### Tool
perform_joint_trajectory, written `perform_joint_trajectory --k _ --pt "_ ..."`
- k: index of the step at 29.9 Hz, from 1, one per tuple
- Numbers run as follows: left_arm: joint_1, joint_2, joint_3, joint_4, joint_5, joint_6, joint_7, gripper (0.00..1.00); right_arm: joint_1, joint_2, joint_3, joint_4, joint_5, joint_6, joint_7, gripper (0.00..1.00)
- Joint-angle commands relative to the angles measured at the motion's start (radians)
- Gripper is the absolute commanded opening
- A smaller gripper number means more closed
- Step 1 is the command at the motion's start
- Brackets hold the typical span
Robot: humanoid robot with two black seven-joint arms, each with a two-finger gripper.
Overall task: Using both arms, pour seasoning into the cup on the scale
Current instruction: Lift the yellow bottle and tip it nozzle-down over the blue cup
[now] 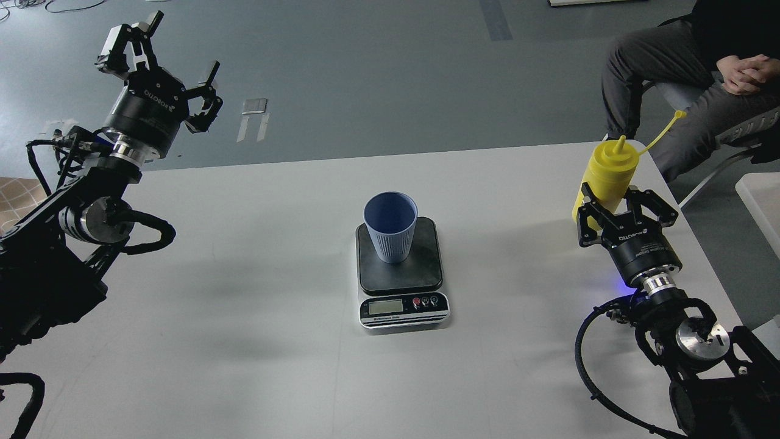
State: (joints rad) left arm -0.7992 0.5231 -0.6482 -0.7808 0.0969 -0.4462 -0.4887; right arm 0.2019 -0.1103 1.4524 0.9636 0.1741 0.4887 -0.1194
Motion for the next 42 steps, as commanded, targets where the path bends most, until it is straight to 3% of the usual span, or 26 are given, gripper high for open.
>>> perform_joint_trajectory --k 1,6,13,23,34,42 --pt "-0.002 -0.003 0.001 0.0 0.0 0.0 0.0 0.98 0.057 -0.049 -0.003 0.087 -0.186 0.0 -0.005 0.33" --pt "-0.002 -0.014 -0.002 0.0 0.0 0.001 0.0 0.98 0.155 -0.071 -0.003 0.194 -0.488 -0.048 -0.016 0.3" --pt "-0.002 -0.008 -0.005 -0.002 0.0 0.001 0.0 0.98 0.289 -0.066 -0.006 0.204 -0.899 -0.048 -0.043 0.3" --pt "-0.002 -0.006 -0.007 -0.002 0.0 0.0 0.0 0.98 0.451 -0.095 -0.207 0.282 -1.396 -0.035 -0.046 0.3" --pt "-0.002 -0.005 -0.011 0.0 0.0 0.0 0.0 0.98 0.513 -0.088 -0.415 0.424 -1.832 -0.033 -0.045 0.3" --pt "-0.002 -0.005 -0.011 -0.002 0.001 0.0 0.0 0.98 0.511 -0.068 -0.463 0.451 -2.007 -0.033 -0.042 0.3"
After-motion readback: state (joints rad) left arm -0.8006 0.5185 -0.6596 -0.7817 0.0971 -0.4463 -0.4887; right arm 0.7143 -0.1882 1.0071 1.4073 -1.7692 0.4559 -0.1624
